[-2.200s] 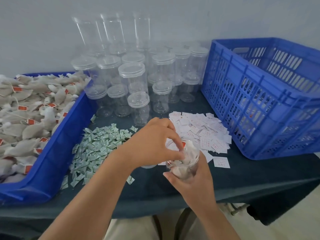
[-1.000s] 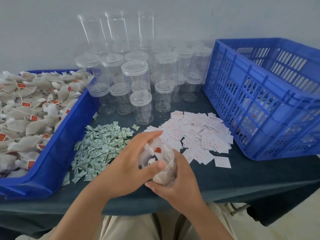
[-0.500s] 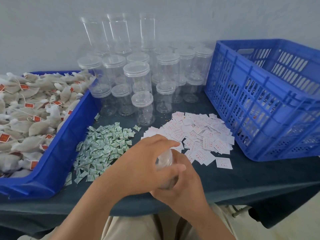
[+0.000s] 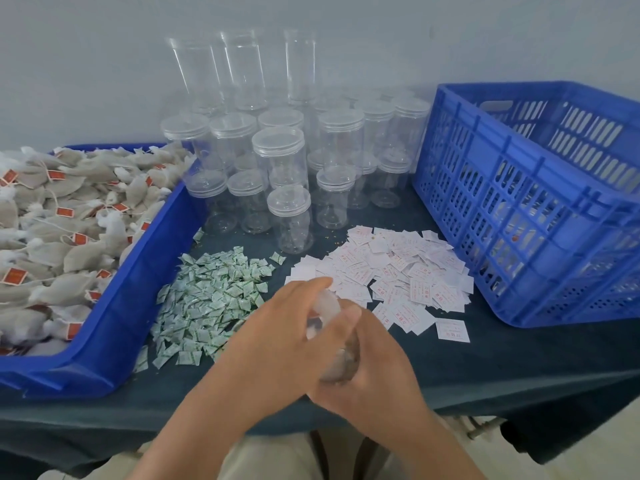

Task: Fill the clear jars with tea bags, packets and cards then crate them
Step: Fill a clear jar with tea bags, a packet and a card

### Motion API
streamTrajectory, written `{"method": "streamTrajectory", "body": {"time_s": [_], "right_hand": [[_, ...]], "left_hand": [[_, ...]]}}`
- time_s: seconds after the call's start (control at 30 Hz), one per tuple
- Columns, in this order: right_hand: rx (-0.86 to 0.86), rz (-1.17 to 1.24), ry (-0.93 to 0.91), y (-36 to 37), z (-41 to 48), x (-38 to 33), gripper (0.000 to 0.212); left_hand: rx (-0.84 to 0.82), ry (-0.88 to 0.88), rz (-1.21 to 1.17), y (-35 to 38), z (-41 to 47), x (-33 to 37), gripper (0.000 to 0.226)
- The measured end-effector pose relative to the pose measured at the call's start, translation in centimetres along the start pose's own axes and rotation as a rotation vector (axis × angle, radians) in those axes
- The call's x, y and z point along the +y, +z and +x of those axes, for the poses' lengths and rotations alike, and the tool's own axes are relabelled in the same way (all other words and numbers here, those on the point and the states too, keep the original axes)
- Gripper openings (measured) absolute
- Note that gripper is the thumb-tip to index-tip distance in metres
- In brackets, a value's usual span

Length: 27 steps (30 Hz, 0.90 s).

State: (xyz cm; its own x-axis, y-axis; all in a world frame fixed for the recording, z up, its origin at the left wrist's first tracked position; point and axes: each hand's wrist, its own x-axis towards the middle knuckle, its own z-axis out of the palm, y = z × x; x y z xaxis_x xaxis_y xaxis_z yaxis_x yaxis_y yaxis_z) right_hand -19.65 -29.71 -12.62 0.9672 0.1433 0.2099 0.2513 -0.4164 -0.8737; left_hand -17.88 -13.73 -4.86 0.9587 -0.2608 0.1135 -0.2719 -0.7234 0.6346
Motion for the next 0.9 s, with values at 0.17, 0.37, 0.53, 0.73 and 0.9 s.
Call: {"method": "streamTrajectory", "body": {"time_s": [0.17,0.37,0.53,0.73,0.9], "right_hand": [[-0.113,0.225,0.04,-0.5,0.7,0.1,0.07],[-0.532,0.844,-0.002,-1.0,0.4,-0.5,0.075],[0.034,0.422,0.067,0.1,0.3,-0.6,0.074],[-0.066,0.315,0.008,-0.6,0.7,-0.6,0.079],[-0.113,0.265,0.033,-1.6,1.5,-0.7,0.074]], "left_hand": [[0.105,0.219,-0.139,-0.3,0.2,0.6,0.027],[-0.255,0.404,-0.345,-2.7,1.6,-2.1,0.067],[-0.193,0.082,-0.504,-2.7,1.0,-2.9,0.093],[0.187,-0.006,-0.423,0.7,-0.1,0.2,0.063],[0.119,0.015,-0.508,-0.2,0.6,-0.4,0.064]]}}
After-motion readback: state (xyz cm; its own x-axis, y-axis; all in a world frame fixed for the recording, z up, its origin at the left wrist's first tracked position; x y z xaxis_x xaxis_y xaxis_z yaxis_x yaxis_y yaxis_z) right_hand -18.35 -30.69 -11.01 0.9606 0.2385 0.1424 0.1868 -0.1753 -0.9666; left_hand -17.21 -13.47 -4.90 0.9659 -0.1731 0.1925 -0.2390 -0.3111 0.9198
